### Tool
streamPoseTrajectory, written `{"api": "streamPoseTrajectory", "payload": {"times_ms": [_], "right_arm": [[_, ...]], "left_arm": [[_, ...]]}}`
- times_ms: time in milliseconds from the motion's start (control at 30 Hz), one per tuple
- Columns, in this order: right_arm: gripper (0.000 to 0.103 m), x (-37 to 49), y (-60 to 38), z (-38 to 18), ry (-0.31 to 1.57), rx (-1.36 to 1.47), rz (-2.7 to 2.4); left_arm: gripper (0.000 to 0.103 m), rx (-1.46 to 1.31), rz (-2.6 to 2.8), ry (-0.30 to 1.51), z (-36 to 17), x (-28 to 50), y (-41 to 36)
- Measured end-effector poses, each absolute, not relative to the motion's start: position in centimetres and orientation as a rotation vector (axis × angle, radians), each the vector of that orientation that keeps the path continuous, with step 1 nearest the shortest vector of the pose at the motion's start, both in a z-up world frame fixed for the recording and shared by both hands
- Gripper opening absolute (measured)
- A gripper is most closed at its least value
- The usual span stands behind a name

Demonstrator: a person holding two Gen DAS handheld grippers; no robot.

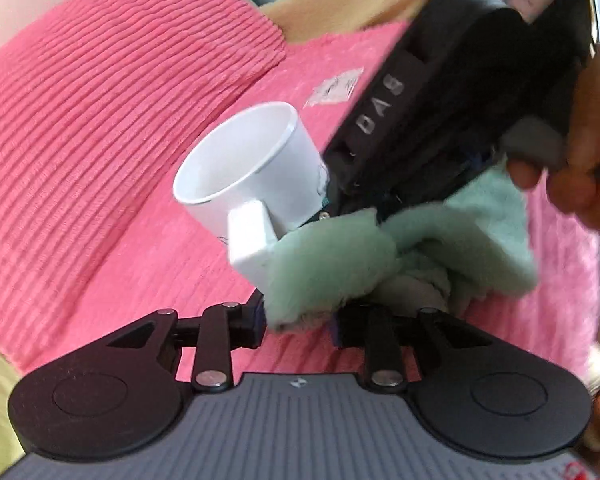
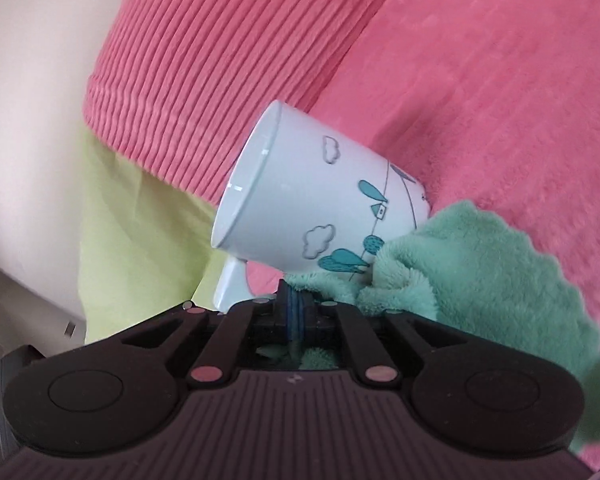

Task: Clean container
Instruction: 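Tilt the held mug with the left gripper while the right gripper wipes its outside with the cloth, then hold the mug with the left gripper while the right gripper rubs the cloth along its side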

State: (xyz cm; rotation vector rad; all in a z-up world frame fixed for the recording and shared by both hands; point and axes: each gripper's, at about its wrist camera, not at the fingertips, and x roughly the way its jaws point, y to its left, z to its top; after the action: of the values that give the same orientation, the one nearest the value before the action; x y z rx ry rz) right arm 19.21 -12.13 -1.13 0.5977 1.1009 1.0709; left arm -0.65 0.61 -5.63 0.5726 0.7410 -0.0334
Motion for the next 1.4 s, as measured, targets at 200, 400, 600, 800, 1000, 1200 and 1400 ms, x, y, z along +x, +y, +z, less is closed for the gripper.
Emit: {"api": "streamPoseTrajectory", "payload": {"times_ms": [200, 400, 600, 800, 1000, 1200, 1400], "right_arm": [[0.000, 17.5, -9.5, 1.4, 0.989, 0.137, 1.108], [0.002, 16.1, -11.4, 3.2, 0.894, 0.167, 1.090], [0.002, 17.1, -11.2, 1.9, 0.832, 0.344, 1.147], [0.000, 17.9, -10.2, 0.5, 0.852, 0.247, 1.224], [0.000, 16.9, -8.1, 2.0, 0.805, -0.098, 1.255], [0.000, 14.1, -5.8, 3.5, 0.766, -0.562, 1.244], [0.000, 13.4, -8.1, 4.6, 0.716, -0.529, 1.215]], "left_arm": [[0.037, 0.571, -0.044, 0.781, -6.0, -0.4, 1.0], [0.034, 0.589, -0.040, 0.766, -5.9, -0.9, 0.7], [0.034, 0.657, -0.023, 0.727, -6.1, -0.7, 0.6], [0.035, 0.719, -0.028, 0.723, -6.7, -1.2, 0.4], [0.038, 0.769, -0.036, 0.715, -7.0, -1.7, 0.2], [0.039, 0.801, -0.036, 0.697, -7.1, -2.5, 0.0], [0.041, 0.795, -0.035, 0.672, -6.7, -2.9, 0.1]]}}
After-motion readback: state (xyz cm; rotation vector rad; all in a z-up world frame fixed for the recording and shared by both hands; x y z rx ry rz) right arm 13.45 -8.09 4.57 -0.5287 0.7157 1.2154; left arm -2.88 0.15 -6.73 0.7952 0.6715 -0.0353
